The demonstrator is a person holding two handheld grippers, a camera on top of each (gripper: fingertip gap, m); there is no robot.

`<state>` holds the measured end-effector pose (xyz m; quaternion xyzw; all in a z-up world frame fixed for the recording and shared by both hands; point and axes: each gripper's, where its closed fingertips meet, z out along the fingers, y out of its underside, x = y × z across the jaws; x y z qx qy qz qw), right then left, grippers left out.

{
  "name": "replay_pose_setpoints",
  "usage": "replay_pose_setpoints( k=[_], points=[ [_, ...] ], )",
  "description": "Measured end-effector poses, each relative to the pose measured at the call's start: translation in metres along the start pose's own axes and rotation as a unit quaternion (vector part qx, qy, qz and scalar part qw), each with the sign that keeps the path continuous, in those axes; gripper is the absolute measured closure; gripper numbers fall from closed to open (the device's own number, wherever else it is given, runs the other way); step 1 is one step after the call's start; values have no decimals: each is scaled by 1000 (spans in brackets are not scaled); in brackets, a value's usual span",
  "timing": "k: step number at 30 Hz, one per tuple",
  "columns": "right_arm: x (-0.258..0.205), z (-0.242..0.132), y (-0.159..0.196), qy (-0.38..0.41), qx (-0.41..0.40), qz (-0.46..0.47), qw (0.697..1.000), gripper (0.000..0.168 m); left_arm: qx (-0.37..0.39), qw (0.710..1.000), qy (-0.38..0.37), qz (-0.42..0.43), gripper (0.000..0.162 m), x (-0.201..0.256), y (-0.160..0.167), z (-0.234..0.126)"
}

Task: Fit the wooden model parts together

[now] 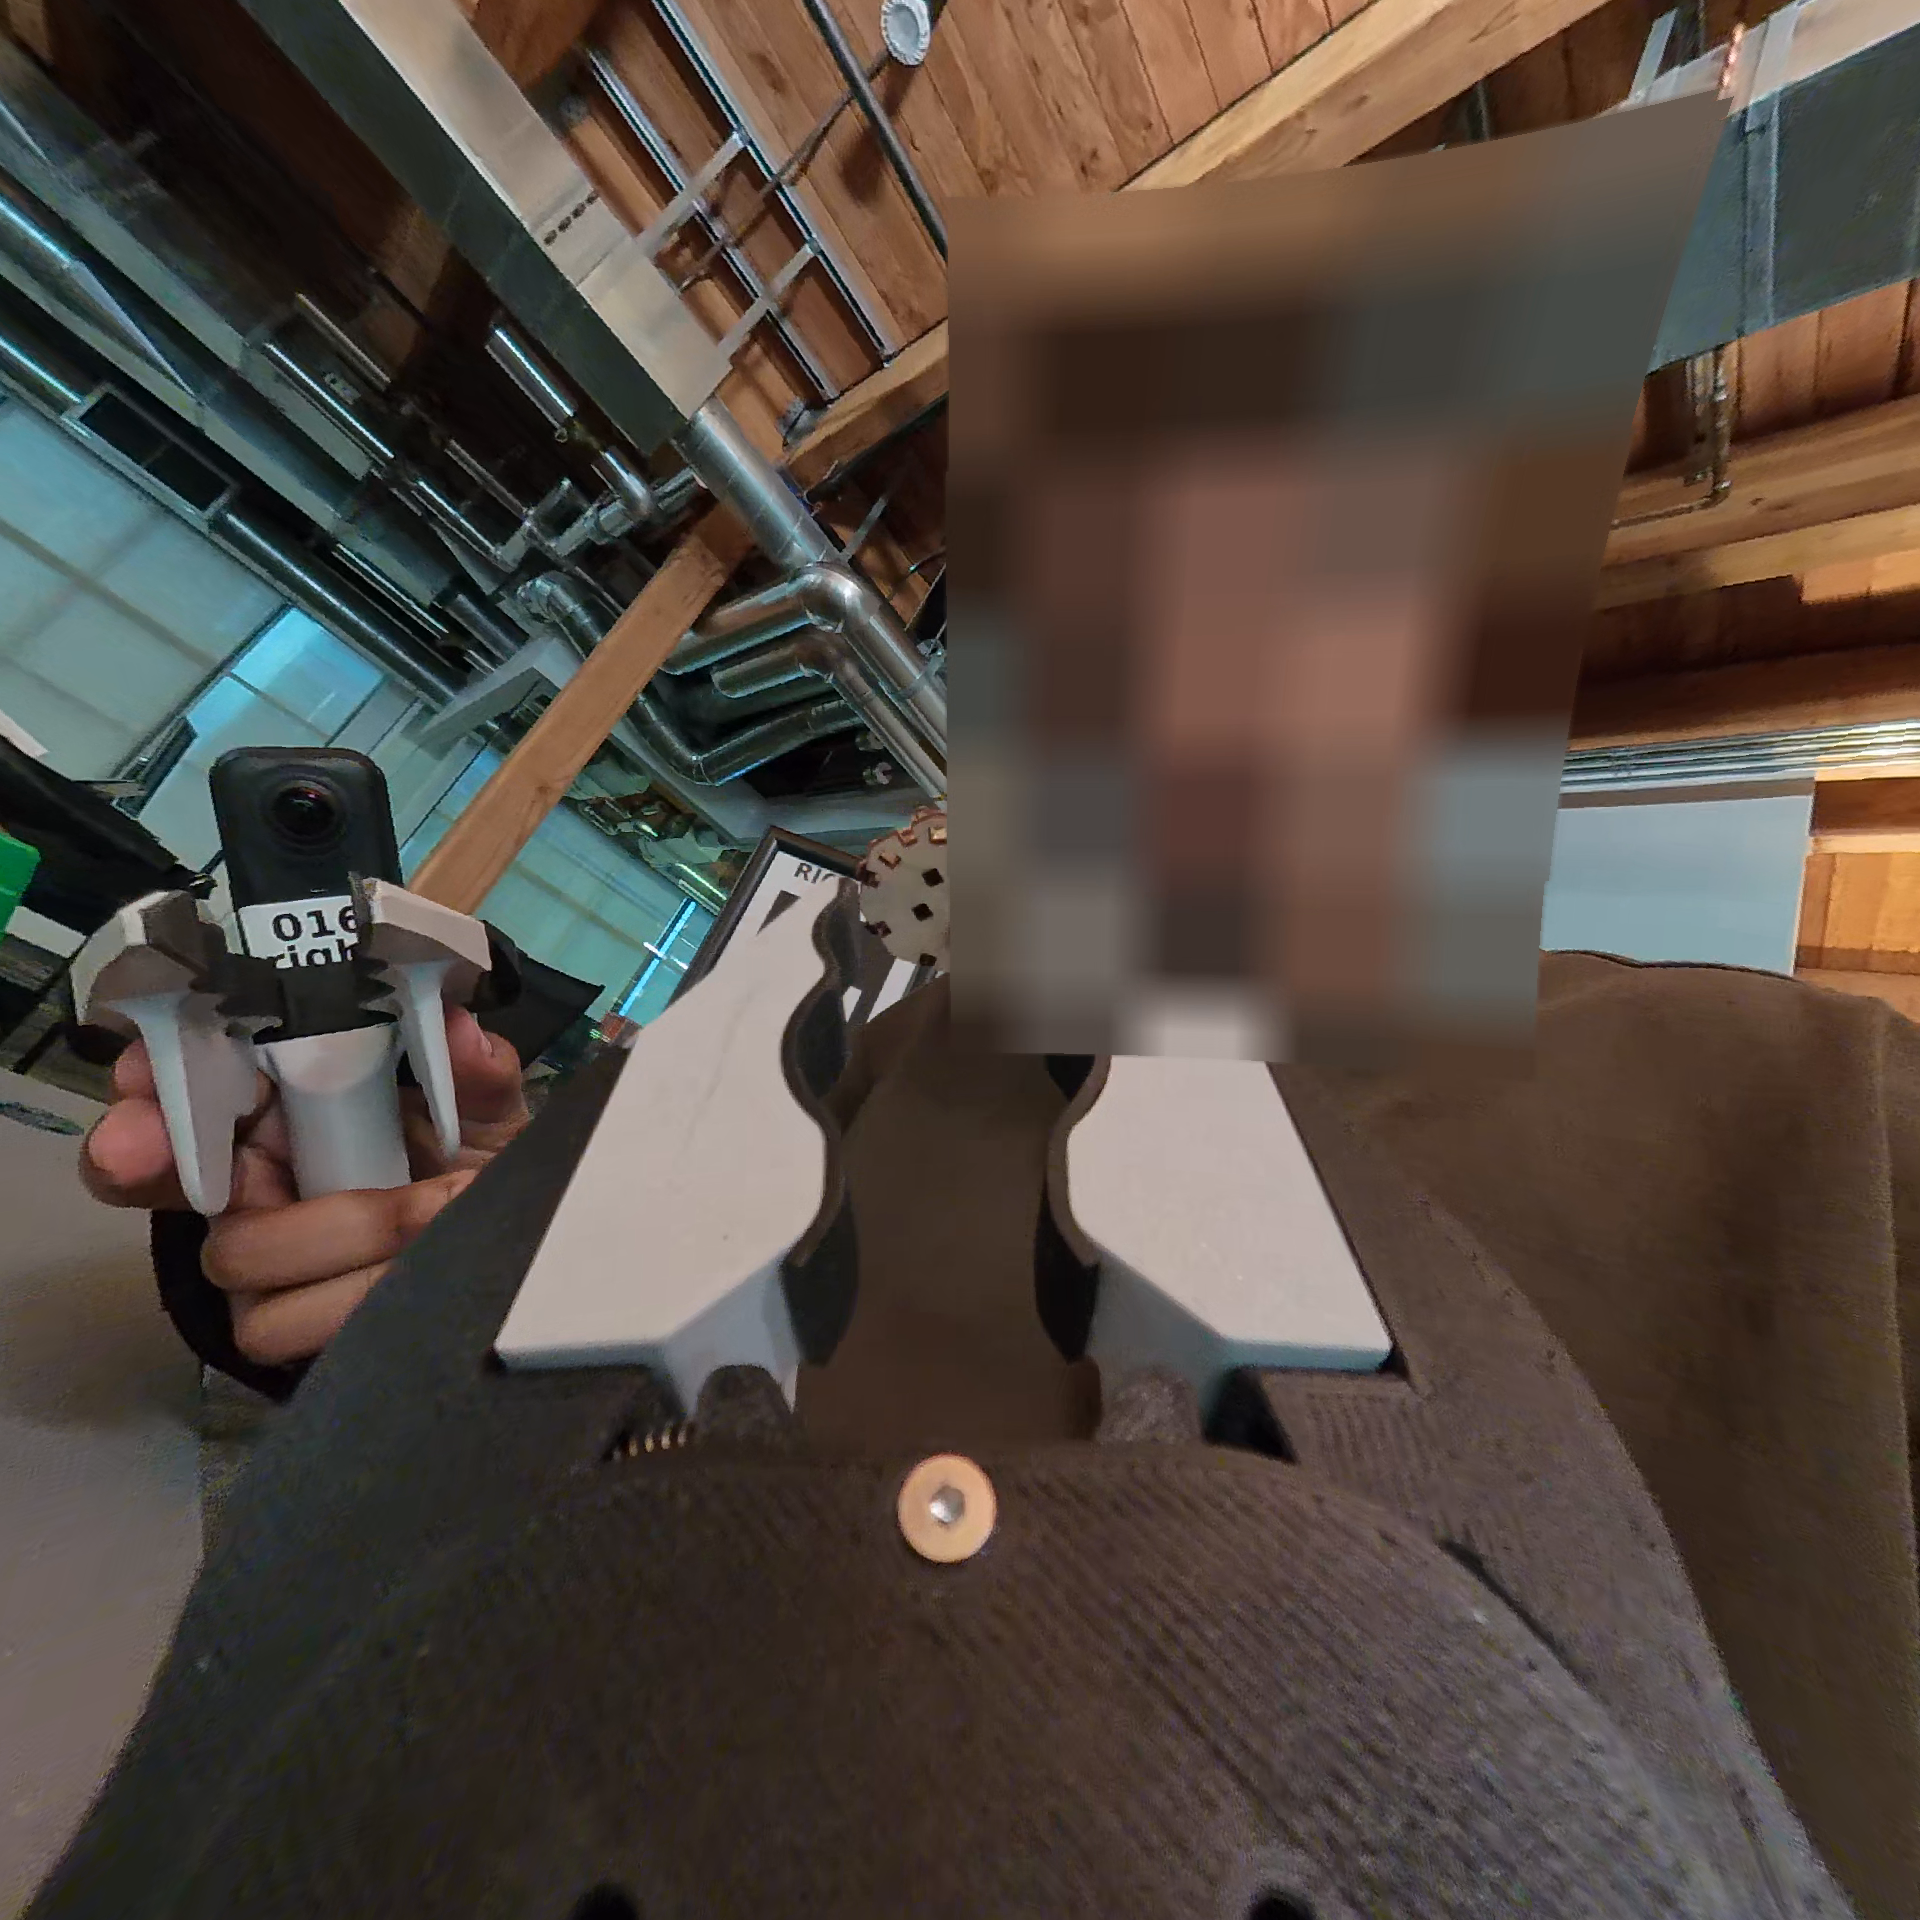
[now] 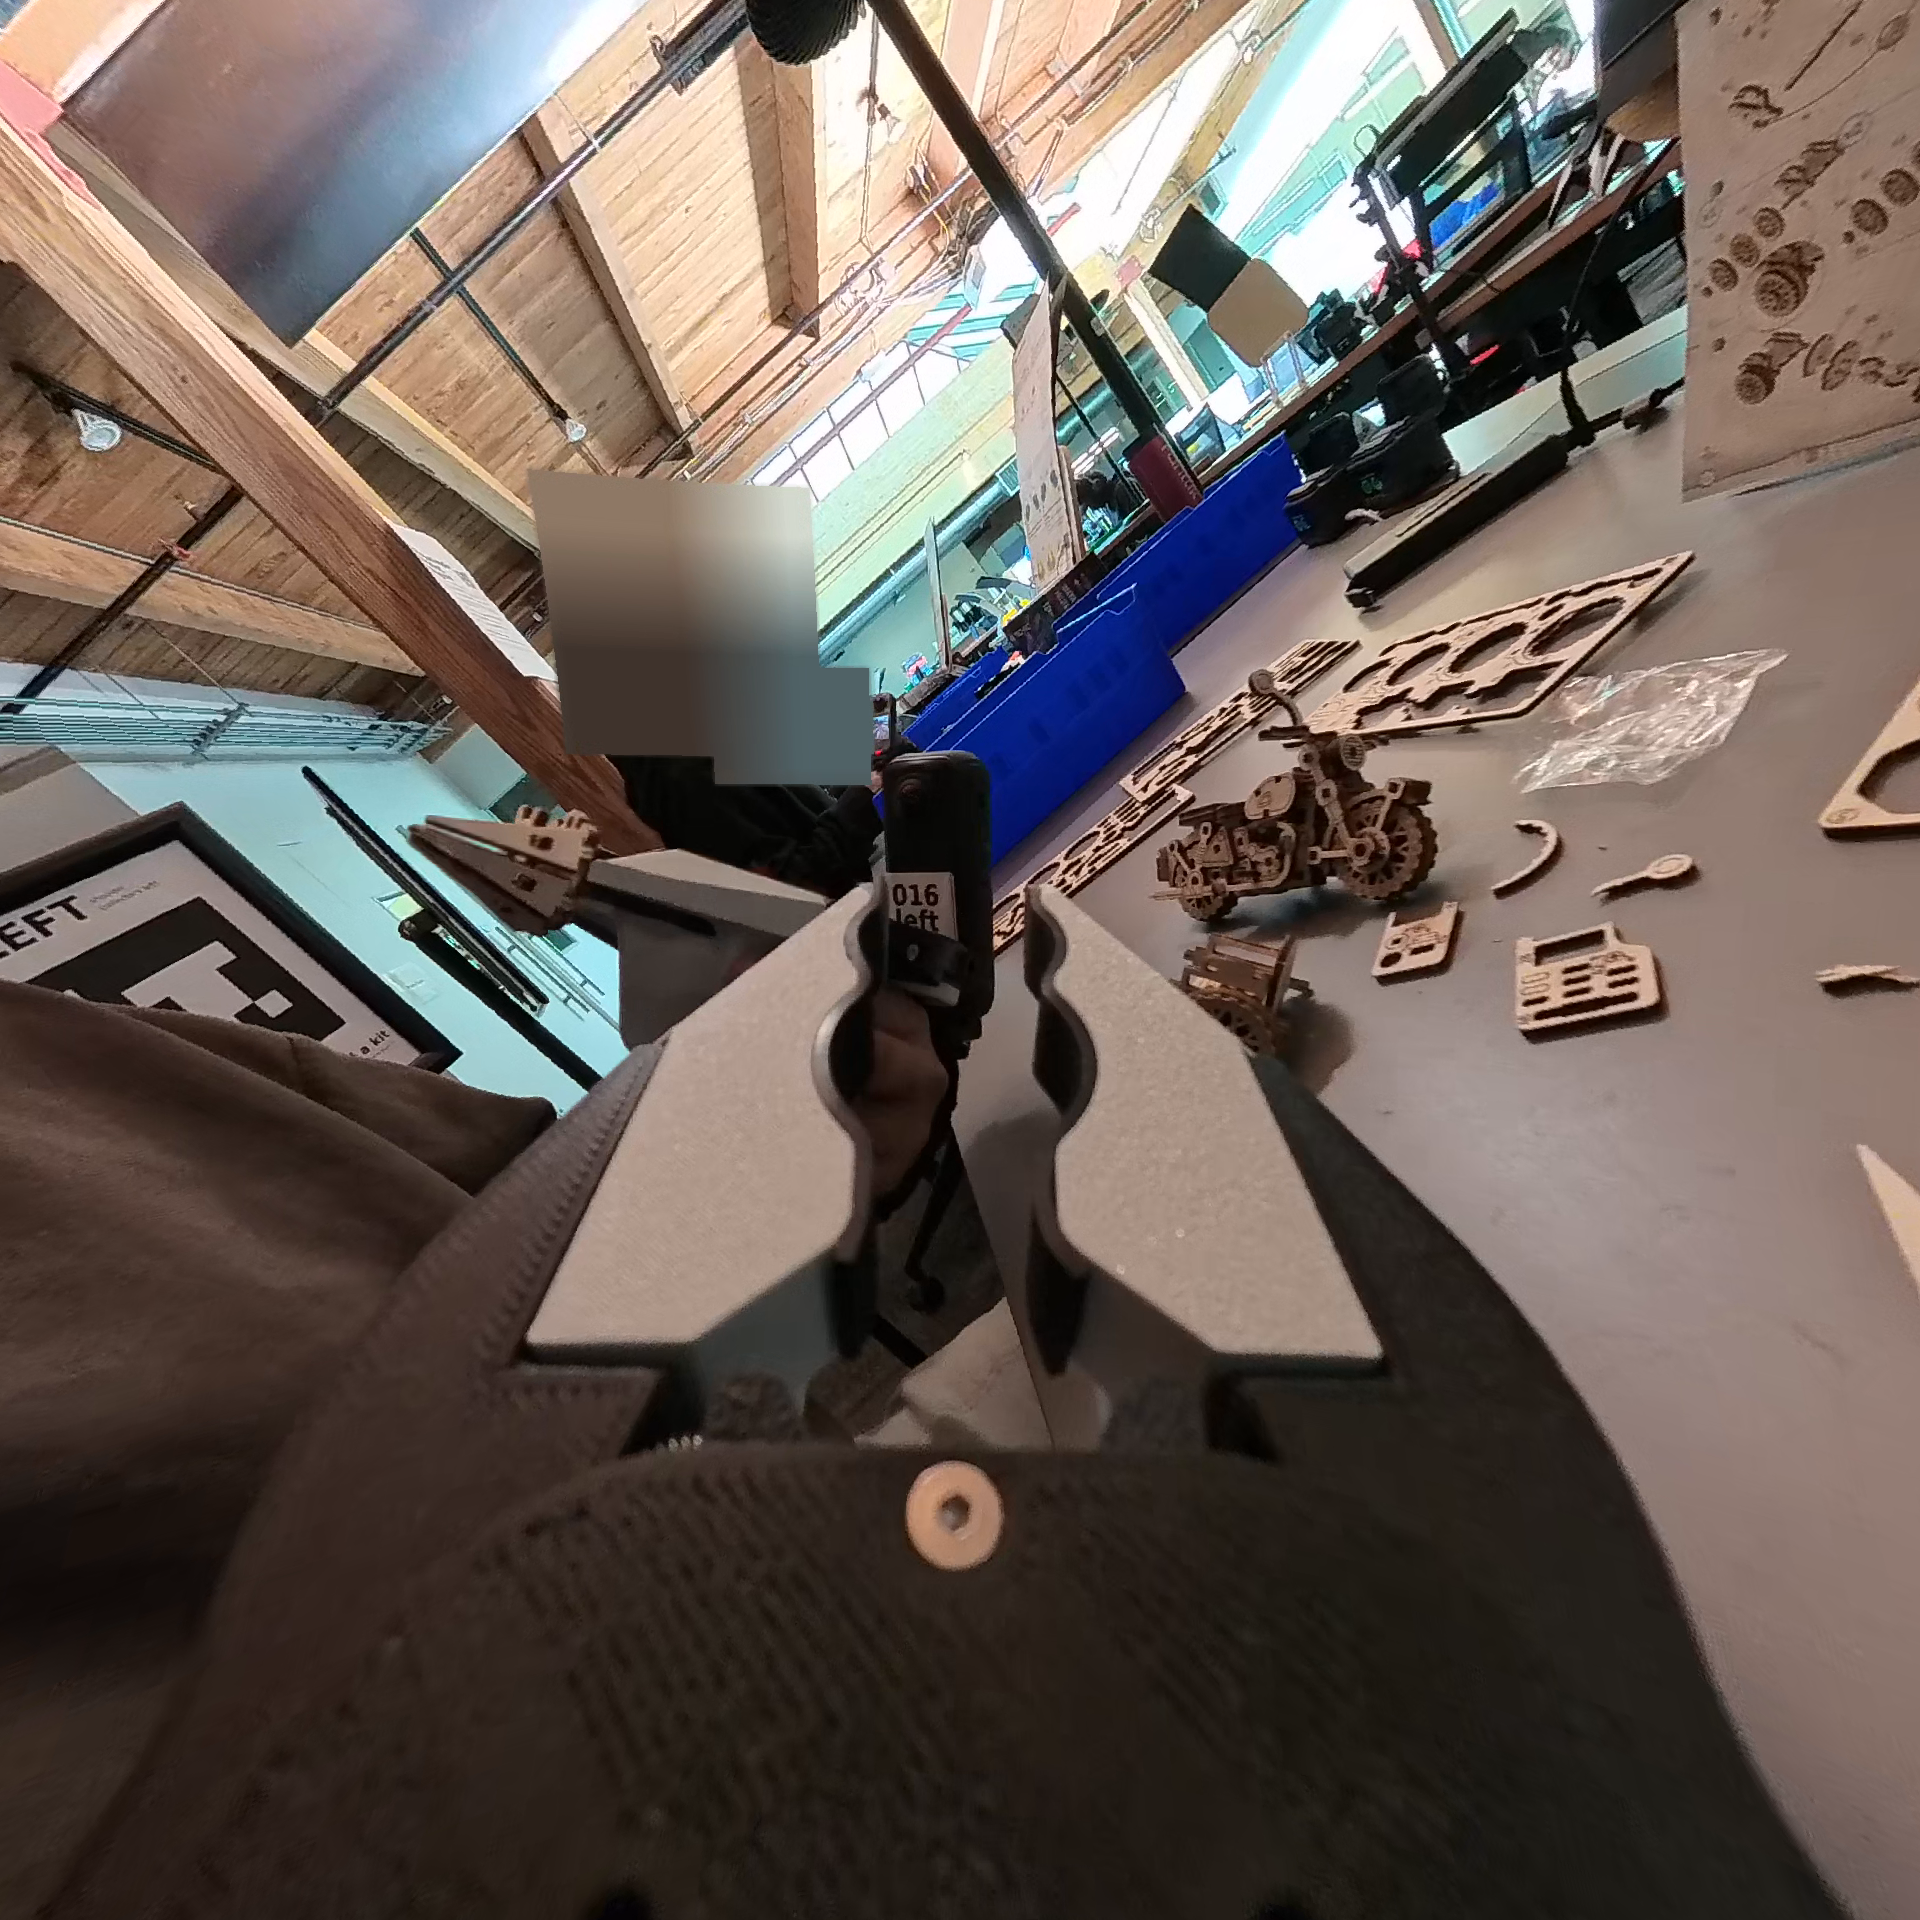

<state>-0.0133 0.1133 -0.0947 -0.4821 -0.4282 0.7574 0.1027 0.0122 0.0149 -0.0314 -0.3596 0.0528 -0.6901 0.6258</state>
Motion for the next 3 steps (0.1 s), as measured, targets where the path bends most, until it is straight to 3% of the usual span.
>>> replay_pose_setpoints(
  k=[1,3],
  points=[
    [0,0,0,0,0,0,1000,144,-2,1000,1,-2,130,0,1,0],
    [0,0,0,0,0,0,1000,144,-3,1000,2,-9,130,0,1,1]
  ],
)
